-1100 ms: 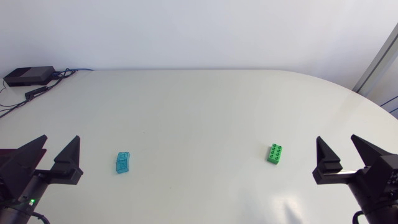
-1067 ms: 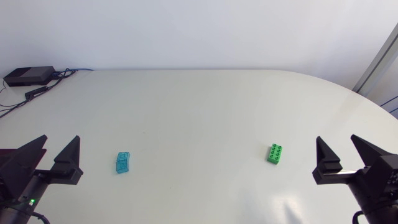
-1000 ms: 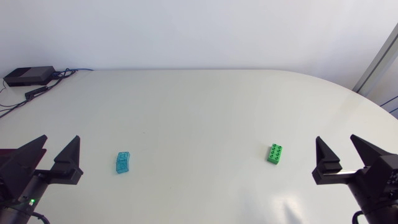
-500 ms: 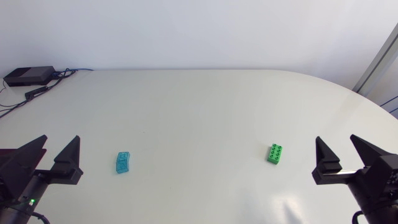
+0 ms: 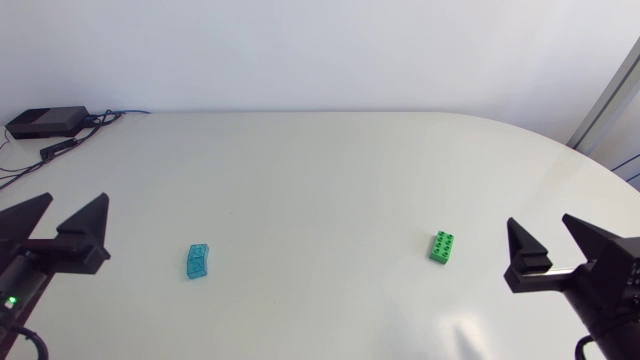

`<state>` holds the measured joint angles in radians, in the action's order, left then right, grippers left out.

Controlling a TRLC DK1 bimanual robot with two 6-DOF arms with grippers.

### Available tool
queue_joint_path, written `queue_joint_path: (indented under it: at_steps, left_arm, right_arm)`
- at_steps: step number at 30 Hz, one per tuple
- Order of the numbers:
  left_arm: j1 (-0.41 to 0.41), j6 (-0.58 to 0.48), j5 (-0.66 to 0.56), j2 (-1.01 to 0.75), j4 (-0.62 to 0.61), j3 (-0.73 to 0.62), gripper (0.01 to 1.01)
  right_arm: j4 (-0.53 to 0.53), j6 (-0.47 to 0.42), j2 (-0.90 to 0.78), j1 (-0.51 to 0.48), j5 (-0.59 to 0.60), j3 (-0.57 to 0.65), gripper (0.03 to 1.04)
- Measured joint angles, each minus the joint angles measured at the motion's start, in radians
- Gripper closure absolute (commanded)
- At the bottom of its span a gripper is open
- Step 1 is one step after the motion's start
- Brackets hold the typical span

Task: Sort duplo bricks by size, large to the right and small to the left

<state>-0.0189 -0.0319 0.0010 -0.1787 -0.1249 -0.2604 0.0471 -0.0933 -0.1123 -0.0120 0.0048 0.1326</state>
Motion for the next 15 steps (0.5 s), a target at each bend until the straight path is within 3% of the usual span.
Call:
queue_joint_path:
  at_steps: [5, 9, 15]
  left_arm:
    - [0.000, 0.012, 0.000, -0.137, -0.107, -0.149, 0.056]
    - [0.000, 0.018, 0.000, -0.330, -0.310, -0.326, 0.056]
    - [0.013, -0.106, 0.005, -0.627, -0.484, -0.566, 0.090]
  right_arm:
    - [0.033, 0.009, -0.161, 0.007, -0.002, 0.151, 0.07]
    - [0.093, 0.046, -0.301, 0.015, -0.005, 0.294, 0.07]
    - [0.194, 0.106, -0.509, 0.040, -0.043, 0.486, 0.07]
